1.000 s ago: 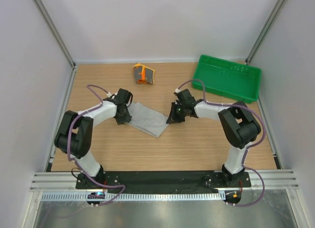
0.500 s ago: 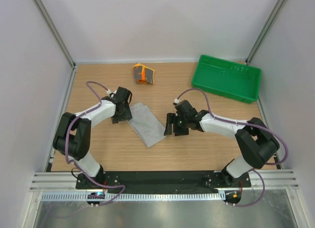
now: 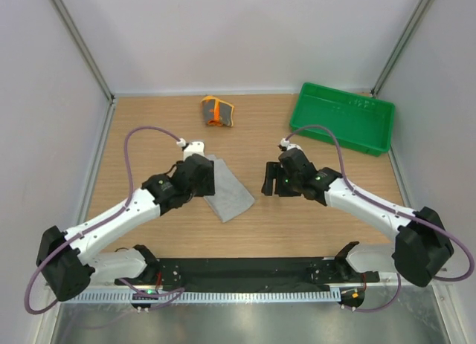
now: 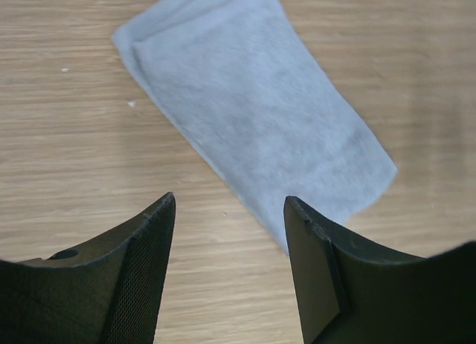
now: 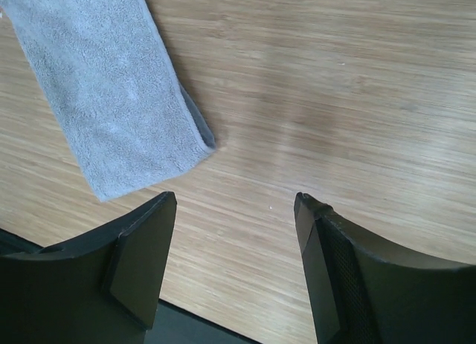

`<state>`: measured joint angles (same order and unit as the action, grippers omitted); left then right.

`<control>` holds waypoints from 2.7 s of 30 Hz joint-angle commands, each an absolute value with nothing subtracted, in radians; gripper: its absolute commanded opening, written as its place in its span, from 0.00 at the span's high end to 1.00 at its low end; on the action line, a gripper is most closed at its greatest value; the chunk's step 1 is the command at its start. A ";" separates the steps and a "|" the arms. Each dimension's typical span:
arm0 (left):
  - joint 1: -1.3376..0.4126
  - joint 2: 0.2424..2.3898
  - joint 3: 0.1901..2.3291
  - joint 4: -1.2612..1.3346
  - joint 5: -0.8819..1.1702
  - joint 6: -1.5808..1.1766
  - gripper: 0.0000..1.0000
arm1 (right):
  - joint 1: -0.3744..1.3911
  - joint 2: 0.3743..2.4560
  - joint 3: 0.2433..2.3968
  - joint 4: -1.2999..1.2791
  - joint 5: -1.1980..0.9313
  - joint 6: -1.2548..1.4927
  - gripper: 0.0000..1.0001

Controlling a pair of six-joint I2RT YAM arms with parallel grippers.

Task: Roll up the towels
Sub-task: Fold the towel, then roll the towel

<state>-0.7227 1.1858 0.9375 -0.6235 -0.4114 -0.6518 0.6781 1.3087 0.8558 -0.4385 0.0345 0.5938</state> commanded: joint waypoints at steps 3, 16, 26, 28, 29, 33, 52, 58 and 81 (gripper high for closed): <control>-0.893 1.101 0.832 -0.476 -0.476 -0.588 0.41 | 0.676 1.184 0.778 -0.387 0.109 0.603 0.29; -1.118 1.308 0.787 -0.290 -0.437 -0.500 0.48 | 0.675 1.095 0.716 -0.423 0.155 0.597 0.30; -1.120 1.436 0.782 -0.235 -0.422 -0.454 0.45 | 0.673 1.092 0.695 -0.423 0.164 0.597 0.30; -1.121 1.456 0.776 -0.232 -0.425 -0.454 0.44 | 0.675 1.098 0.695 -0.426 0.167 0.595 0.30; -1.121 1.462 0.772 -0.229 -0.419 -0.454 0.44 | 0.673 1.101 0.695 -0.425 0.166 0.592 0.30; -1.120 1.491 0.742 -0.195 -0.419 -0.460 0.44 | 0.673 1.112 0.693 -0.416 0.164 0.594 0.30; -1.101 1.589 0.781 -0.239 -0.379 -0.600 0.44 | 0.666 1.158 0.692 -0.393 0.163 0.597 0.30; -1.101 1.566 0.834 -0.287 -0.413 -0.617 0.40 | 0.666 1.177 0.696 -0.390 0.155 0.598 0.30; -1.126 1.517 0.833 -0.413 -0.492 -0.618 0.53 | 0.666 1.190 0.681 -0.373 0.152 0.603 0.30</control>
